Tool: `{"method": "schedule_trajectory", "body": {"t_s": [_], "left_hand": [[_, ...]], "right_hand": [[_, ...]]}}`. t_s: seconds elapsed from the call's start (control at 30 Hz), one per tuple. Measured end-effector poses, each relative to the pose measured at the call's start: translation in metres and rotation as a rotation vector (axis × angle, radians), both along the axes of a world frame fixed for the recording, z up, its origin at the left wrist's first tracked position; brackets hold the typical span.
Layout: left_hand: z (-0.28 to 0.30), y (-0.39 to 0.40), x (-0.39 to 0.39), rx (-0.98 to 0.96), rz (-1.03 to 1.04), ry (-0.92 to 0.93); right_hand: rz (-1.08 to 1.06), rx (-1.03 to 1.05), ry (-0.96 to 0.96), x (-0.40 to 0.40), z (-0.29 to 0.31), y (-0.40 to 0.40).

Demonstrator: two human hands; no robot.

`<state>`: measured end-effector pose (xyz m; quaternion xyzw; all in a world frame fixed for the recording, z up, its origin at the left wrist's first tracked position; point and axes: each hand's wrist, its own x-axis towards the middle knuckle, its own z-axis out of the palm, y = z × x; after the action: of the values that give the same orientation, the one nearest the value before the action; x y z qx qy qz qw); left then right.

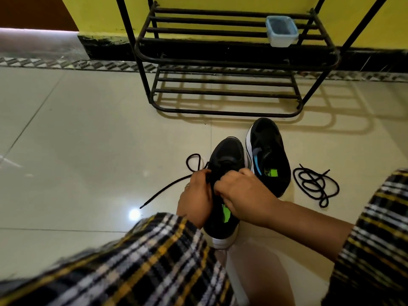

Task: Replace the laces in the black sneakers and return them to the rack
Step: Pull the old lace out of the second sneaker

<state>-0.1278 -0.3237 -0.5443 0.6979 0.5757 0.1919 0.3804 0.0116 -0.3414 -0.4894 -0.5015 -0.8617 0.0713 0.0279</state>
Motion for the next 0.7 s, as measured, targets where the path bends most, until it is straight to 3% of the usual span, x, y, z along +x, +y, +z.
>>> {"method": "schedule_trajectory", "body": {"t_s": [0.13, 0.2, 0.27, 0.37, 0.43, 0.6, 0.7], "left_hand": [[-0.001, -0.002, -0.002, 0.041, 0.012, -0.007], [-0.001, -0.003, -0.003, 0.052, 0.002, -0.002], [-0.002, -0.002, -0.003, 0.057, -0.017, 0.002], [-0.002, -0.001, -0.003, 0.063, -0.03, 0.009], [-0.003, -0.002, -0.004, 0.072, -0.034, 0.011], [-0.003, -0.001, -0.006, 0.064, -0.032, 0.009], [-0.002, -0.001, -0.006, 0.068, -0.047, 0.008]], "right_hand": [[-0.312, -0.213, 0.48, 0.018, 0.029, 0.024], [-0.446, -0.238, 0.614, 0.037, 0.034, 0.035], [-0.469, -0.246, 0.523, 0.049, 0.031, 0.038], [-0.383, -0.211, 0.178, 0.053, 0.019, 0.036], [-0.389, -0.195, 0.149, 0.053, 0.014, 0.034], [-0.714, -0.072, 0.619, 0.064, 0.018, 0.042], [-1.004, -0.22, 1.067, 0.071, 0.023, 0.048]]}}
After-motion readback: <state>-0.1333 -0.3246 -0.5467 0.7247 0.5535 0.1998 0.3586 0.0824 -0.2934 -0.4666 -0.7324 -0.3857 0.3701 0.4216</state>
